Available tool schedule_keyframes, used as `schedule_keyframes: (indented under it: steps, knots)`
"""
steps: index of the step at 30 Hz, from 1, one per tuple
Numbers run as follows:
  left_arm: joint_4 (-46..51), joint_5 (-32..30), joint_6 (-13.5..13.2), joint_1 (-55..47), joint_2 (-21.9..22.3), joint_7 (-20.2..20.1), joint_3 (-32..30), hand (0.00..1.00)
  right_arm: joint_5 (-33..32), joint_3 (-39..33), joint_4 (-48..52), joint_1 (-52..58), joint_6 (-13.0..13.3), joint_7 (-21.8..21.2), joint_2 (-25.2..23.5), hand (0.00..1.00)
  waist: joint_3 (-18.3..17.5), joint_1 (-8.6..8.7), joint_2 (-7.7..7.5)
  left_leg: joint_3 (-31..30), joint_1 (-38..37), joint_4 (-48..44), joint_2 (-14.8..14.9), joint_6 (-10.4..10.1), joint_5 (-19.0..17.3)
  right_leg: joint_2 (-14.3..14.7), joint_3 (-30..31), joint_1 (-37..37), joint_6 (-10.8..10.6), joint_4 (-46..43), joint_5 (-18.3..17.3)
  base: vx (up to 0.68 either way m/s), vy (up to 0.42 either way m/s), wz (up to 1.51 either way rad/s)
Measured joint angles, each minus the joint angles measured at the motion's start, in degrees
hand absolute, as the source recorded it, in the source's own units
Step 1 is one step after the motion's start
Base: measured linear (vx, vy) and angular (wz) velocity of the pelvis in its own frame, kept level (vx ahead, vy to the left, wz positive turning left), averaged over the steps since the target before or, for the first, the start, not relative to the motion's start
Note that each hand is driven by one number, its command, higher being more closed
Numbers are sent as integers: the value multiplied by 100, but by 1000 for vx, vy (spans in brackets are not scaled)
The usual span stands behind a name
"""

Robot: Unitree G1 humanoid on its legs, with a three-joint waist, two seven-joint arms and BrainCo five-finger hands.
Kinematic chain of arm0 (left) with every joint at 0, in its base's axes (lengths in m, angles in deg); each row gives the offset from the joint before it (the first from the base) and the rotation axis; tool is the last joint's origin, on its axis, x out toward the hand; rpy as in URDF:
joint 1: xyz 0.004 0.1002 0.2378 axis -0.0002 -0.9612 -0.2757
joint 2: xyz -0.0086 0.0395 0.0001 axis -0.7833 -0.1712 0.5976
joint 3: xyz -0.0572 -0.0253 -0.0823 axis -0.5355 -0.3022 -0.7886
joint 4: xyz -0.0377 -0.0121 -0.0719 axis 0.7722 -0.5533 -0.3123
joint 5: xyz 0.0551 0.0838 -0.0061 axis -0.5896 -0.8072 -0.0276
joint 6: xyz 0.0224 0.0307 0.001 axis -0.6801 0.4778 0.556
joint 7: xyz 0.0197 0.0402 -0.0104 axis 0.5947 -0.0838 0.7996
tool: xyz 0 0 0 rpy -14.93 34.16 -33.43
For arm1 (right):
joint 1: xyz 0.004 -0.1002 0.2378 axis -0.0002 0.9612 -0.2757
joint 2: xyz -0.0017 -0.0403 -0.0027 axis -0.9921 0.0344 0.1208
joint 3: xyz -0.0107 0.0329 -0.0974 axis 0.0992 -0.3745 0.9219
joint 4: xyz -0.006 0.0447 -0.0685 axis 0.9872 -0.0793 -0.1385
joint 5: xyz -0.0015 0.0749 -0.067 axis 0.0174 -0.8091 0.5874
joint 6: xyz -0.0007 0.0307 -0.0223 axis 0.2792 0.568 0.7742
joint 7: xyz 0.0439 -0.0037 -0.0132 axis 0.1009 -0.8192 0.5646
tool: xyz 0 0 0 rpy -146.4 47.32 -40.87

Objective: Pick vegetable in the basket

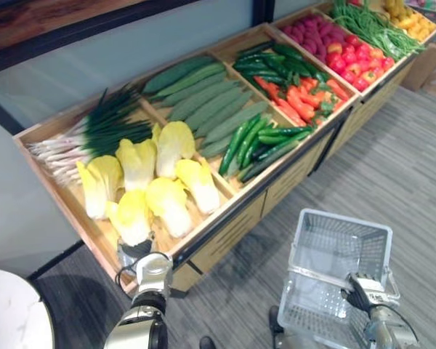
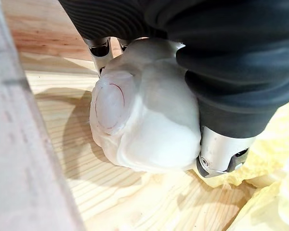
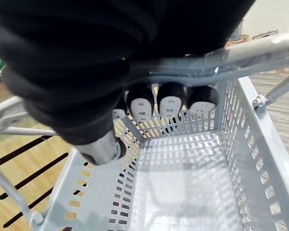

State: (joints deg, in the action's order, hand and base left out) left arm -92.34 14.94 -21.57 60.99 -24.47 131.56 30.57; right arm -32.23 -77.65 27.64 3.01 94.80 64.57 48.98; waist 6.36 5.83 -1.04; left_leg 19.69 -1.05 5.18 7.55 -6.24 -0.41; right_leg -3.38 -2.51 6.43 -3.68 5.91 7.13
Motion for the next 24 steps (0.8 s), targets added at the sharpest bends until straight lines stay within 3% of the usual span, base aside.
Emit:
schedule_keyframes:
  steps: [9,11,17,24]
  knots:
    - [1407,228,-62,-768,432,-507,724,100,61,-27,-222,-33,-260,-125,-323,100,-36,-68,-84,-324,-3,17,-116,56,39,-117,-309,-168,-5,1,-3,-1,-1,18]
    - [1864,239,-67,-951,496,-610,861,100,75,-46,-227,9,-355,-131,-377,100,-45,-150,-73,-360,1,17,-122,74,52,-125,-344,-179,-6,1,-4,-19,-13,15]
    - [3037,284,-112,-1494,818,-776,1286,100,122,-305,-249,52,-502,-240,-463,100,-131,-159,-11,-649,92,-41,-198,146,104,-195,-581,-269,-44,-22,-36,-35,-13,23]
    - [4031,152,-118,-1772,859,-815,1304,100,123,-560,-369,178,-577,-245,-568,100,-314,-254,30,-826,111,-15,-222,194,163,-265,-733,-273,-69,-151,-121,-32,-6,13]
